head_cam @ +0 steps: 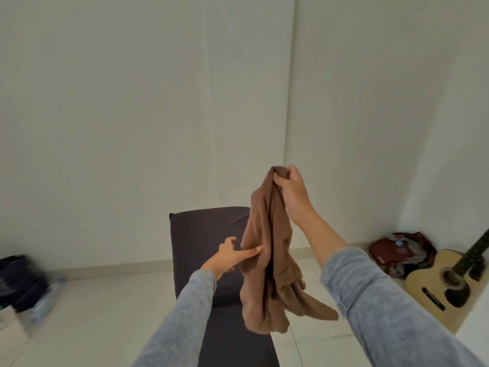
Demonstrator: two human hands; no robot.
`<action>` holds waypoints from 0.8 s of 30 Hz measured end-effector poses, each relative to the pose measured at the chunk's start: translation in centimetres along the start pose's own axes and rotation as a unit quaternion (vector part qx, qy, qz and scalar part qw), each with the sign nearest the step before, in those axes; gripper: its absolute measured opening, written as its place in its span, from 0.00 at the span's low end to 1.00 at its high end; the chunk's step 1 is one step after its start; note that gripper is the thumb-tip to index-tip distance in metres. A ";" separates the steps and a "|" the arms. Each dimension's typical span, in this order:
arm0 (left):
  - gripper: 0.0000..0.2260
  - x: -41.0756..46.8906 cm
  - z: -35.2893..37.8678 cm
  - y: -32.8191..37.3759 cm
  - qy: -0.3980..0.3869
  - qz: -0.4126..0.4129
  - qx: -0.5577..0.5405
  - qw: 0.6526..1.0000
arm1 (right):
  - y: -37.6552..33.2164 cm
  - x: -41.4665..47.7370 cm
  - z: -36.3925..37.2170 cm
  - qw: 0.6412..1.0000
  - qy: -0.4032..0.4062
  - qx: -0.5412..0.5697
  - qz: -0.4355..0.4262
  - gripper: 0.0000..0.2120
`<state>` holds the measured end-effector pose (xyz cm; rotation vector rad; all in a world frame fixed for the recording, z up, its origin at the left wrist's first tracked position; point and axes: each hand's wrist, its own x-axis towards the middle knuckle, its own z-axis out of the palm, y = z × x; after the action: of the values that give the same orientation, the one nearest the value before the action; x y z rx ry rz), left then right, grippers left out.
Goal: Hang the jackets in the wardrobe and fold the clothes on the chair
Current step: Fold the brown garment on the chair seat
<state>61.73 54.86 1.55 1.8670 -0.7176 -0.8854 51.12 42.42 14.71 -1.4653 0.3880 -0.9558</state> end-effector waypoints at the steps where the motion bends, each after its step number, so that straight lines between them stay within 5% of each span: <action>1: 0.47 0.1 0.2 0.1 -0.003 0.009 -0.003 1.000 | -0.3 0.1 -0.1 1.000 -0.001 0.023 -0.001 0.09; 5: 0.21 -1.0 1.1 0.7 -0.079 0.039 0.022 0.996 | -1.7 0.0 -0.8 0.994 0.033 0.106 0.001 0.09; 7: 0.15 -1.0 0.5 0.8 -0.035 0.067 0.041 0.996 | -1.8 0.0 -1.7 0.994 0.063 0.089 -0.013 0.10; 10: 0.15 0.0 -1.7 0.5 0.135 0.105 0.102 0.980 | -1.0 -0.5 -3.4 0.997 0.066 0.026 -0.041 0.10; 13: 0.13 -0.7 -3.7 1.1 0.237 0.145 0.039 0.960 | 0.7 -1.7 -5.0 0.988 0.013 -0.134 -0.069 0.14; 16: 0.15 -1.7 -5.5 2.1 0.238 0.179 0.050 0.953 | 2.6 -2.7 -6.3 0.940 -0.085 -0.319 -0.084 0.23; 19: 0.15 -2.8 -6.8 2.8 0.219 0.184 0.127 0.950 | 3.4 -3.1 -6.8 0.908 -0.193 -0.370 -0.035 0.27; 24: 0.11 -5.0 -7.6 3.0 0.195 0.227 0.154 0.942 | 4.6 -2.8 -6.2 0.894 -0.196 -0.402 -0.041 0.16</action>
<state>64.71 61.16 8.10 1.9462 -1.0173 -0.1030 46.25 39.63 8.67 -2.3936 0.4477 -0.5387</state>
